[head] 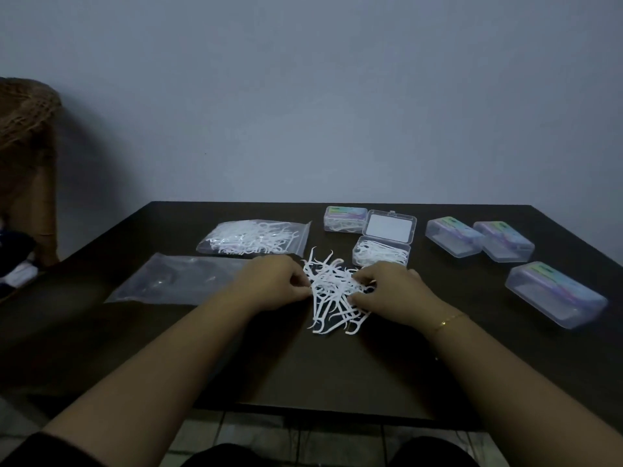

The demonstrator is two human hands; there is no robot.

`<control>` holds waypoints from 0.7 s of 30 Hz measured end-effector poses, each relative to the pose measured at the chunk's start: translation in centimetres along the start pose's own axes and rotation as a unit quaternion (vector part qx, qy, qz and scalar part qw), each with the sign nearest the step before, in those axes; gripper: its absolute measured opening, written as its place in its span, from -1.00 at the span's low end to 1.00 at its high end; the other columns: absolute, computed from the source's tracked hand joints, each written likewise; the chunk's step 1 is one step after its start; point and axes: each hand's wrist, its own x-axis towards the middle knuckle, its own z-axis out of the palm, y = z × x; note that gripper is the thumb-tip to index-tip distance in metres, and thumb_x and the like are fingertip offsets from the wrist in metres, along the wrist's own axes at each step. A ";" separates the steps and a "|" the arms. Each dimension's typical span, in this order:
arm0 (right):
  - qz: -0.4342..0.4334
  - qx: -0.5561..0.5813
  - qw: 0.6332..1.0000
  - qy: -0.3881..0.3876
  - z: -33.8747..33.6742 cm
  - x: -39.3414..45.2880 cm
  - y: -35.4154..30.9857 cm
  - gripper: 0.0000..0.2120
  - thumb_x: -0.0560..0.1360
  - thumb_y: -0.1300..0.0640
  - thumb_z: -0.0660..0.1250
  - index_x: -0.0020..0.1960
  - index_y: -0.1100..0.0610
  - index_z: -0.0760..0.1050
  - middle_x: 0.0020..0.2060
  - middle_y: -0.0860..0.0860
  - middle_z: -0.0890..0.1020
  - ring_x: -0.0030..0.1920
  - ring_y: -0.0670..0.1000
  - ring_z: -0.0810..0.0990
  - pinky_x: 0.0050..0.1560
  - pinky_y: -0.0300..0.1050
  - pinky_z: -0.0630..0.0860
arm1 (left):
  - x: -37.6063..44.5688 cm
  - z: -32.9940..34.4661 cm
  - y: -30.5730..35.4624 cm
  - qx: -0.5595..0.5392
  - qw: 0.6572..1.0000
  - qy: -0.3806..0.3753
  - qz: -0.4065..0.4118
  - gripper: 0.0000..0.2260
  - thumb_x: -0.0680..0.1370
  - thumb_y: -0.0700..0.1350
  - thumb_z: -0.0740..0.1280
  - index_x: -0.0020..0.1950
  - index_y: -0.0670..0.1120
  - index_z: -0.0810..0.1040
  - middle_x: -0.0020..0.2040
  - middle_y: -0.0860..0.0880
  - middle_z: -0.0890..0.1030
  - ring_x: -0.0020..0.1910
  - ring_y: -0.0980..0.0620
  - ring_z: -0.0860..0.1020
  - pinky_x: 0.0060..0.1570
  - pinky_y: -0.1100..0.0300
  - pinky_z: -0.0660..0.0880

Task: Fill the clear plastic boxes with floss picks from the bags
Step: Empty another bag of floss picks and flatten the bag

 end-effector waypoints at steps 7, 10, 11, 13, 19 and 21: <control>-0.045 0.049 0.998 -0.005 -0.5 2.0 0.1 -0.75 0.48 -0.01 0.28 0.11 -0.02 0.60 0.05 -0.06 0.62 0.05 -0.03 0.54 0.15 -0.05 0.47 | 3.6 0.4 1.2 -0.049 0.991 0.062 -0.110 -0.76 0.51 0.07 0.22 -0.12 -0.01 0.63 -0.21 0.04 0.63 -0.19 0.04 0.58 -0.16 0.12 0.52; -0.061 -0.004 0.998 0.004 0.5 2.3 0.1 -0.49 0.44 -0.28 0.26 0.31 -0.07 0.45 0.16 -0.04 0.49 0.23 0.01 0.38 0.27 0.04 0.27 | 4.8 0.4 1.8 0.021 0.990 0.036 -0.136 -0.70 0.56 0.07 0.15 -0.06 -0.05 0.62 -0.12 -0.04 0.60 -0.12 -0.03 0.54 -0.18 0.14 0.43; -0.063 -0.023 0.998 -0.001 0.7 2.5 0.0 -0.43 0.42 -0.32 0.25 0.34 -0.08 0.41 0.18 -0.05 0.46 0.25 0.01 0.34 0.28 0.05 0.22 | 5.4 0.5 1.8 0.034 0.989 0.031 -0.140 -0.69 0.56 0.08 0.15 -0.02 -0.05 0.62 -0.08 -0.04 0.60 -0.10 -0.04 0.53 -0.16 0.13 0.43; -0.073 -0.033 0.997 0.010 0.9 2.7 -0.2 -0.48 0.44 -0.30 0.26 0.31 -0.09 0.44 0.17 -0.06 0.48 0.23 -0.01 0.35 0.29 0.05 0.20 | 6.1 0.8 1.8 0.054 0.988 0.018 -0.141 -0.67 0.56 0.12 0.16 0.04 -0.04 0.61 -0.06 -0.04 0.59 -0.08 -0.03 0.53 -0.13 0.11 0.45; -0.084 0.037 0.995 0.044 0.3 2.9 0.5 -0.82 0.48 -0.03 0.30 0.02 -0.05 0.62 -0.20 -0.11 0.59 -0.08 -0.09 0.50 0.26 0.01 0.27 | 7.0 1.0 1.7 0.007 0.994 0.001 -0.107 -0.73 0.54 0.13 0.24 0.06 0.05 0.65 0.02 0.03 0.63 0.01 0.00 0.57 -0.01 0.12 0.51; -0.082 0.075 0.993 0.044 0.1 2.9 0.9 -0.86 0.49 0.03 0.31 -0.06 -0.03 0.64 -0.27 -0.18 0.58 -0.14 -0.12 0.53 0.24 -0.02 0.30 | 6.9 1.4 1.6 -0.049 0.995 0.015 -0.080 -0.79 0.53 0.08 0.28 0.06 0.10 0.65 -0.02 0.07 0.65 -0.03 0.04 0.58 -0.02 0.13 0.52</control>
